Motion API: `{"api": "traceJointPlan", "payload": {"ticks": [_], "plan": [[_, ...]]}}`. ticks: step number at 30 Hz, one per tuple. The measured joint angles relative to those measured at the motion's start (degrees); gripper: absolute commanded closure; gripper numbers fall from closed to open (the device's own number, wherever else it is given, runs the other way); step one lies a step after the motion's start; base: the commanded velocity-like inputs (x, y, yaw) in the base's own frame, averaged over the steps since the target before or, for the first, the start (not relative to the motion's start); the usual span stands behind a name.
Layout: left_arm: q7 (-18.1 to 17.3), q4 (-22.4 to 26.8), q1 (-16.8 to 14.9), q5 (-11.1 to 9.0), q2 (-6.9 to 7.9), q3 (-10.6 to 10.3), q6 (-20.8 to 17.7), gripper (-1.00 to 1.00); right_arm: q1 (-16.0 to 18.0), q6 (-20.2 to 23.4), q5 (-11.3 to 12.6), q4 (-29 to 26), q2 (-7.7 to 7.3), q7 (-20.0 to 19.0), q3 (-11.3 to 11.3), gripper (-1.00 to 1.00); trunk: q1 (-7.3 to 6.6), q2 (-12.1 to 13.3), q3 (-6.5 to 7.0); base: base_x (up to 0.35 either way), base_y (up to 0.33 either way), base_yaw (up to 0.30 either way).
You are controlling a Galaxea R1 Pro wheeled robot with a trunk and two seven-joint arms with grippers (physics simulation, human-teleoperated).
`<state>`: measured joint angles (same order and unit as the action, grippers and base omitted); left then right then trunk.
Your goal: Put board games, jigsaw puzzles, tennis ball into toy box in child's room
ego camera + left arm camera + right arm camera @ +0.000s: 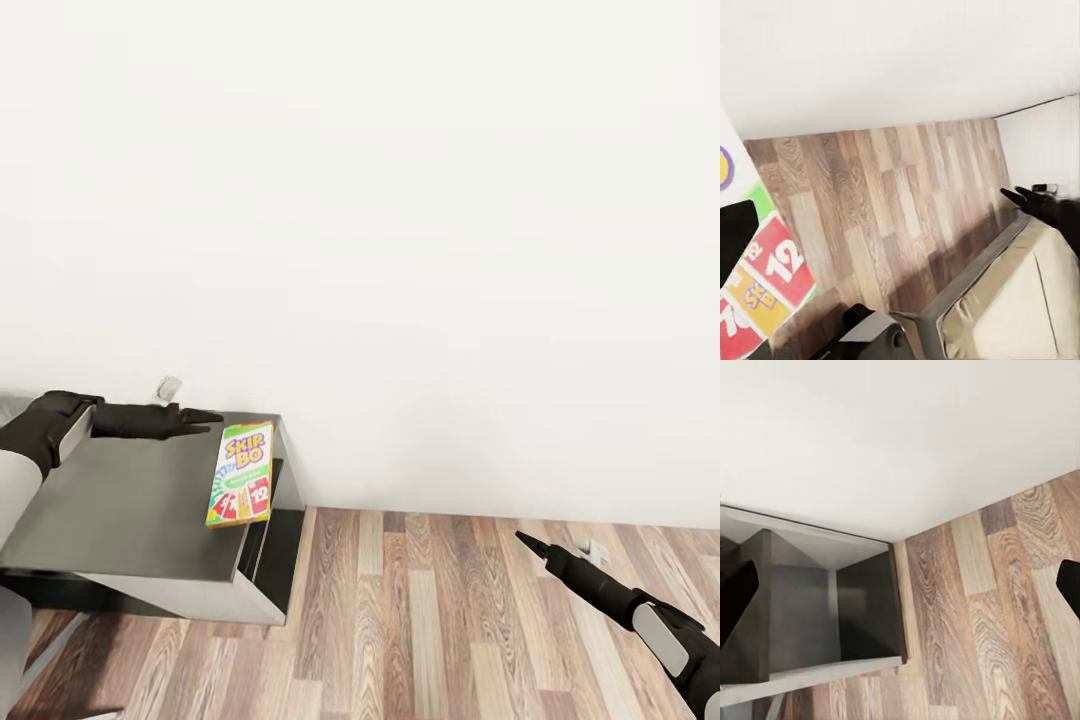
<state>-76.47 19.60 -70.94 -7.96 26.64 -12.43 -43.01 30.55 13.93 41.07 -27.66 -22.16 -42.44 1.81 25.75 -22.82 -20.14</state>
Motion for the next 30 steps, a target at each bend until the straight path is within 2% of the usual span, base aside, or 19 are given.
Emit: {"api": "traceJointPlan", "payload": {"ticks": [3,9,12,15,19,30], "plan": [[-3.4,-0.2,0.1,-0.1,0.01,0.0,1.6,-1.0,0.0,0.0,0.0,0.0,0.0,0.0,0.0,-1.0,0.0,0.0,0.28,0.0,0.0,0.0],[-7.3,-0.2,0.2,-0.3,0.78,0.0,2.5,-1.0,0.0,0.0,0.1,0.0,0.14,-0.1,-0.2,-1.0,0.0,0.0,0.85,0.0,0.0,0.0],[-9.1,-0.2,0.2,-0.2,1.54,0.0,2.9,-1.0,0.0,-0.1,-0.1,0.0,0.97,-0.1,-0.4,-1.0,0.0,0.0,1.13,0.0,0.0,0.0],[-9.7,-0.2,0.2,-0.3,2.94,0.0,3.2,-1.0,0.0,-0.1,-0.3,0.0,2.37,0.0,-0.4,-1.0,0.0,0.0,1.41,0.0,0.0,0.019],[-9.8,-0.2,0.3,-0.3,3.57,0.0,3.3,-1.0,0.0,-0.6,-0.4,0.0,3.37,0.3,-0.4,-1.0,0.0,0.0,1.77,0.0,0.0,0.046],[-9.9,-0.2,0.3,-0.4,3.62,0.0,3.3,-1.0,0.0,-0.9,-0.5,0.0,3.78,0.6,-0.5,-1.0,0.0,0.0,2.05,0.0,0.0,0.051]]}}
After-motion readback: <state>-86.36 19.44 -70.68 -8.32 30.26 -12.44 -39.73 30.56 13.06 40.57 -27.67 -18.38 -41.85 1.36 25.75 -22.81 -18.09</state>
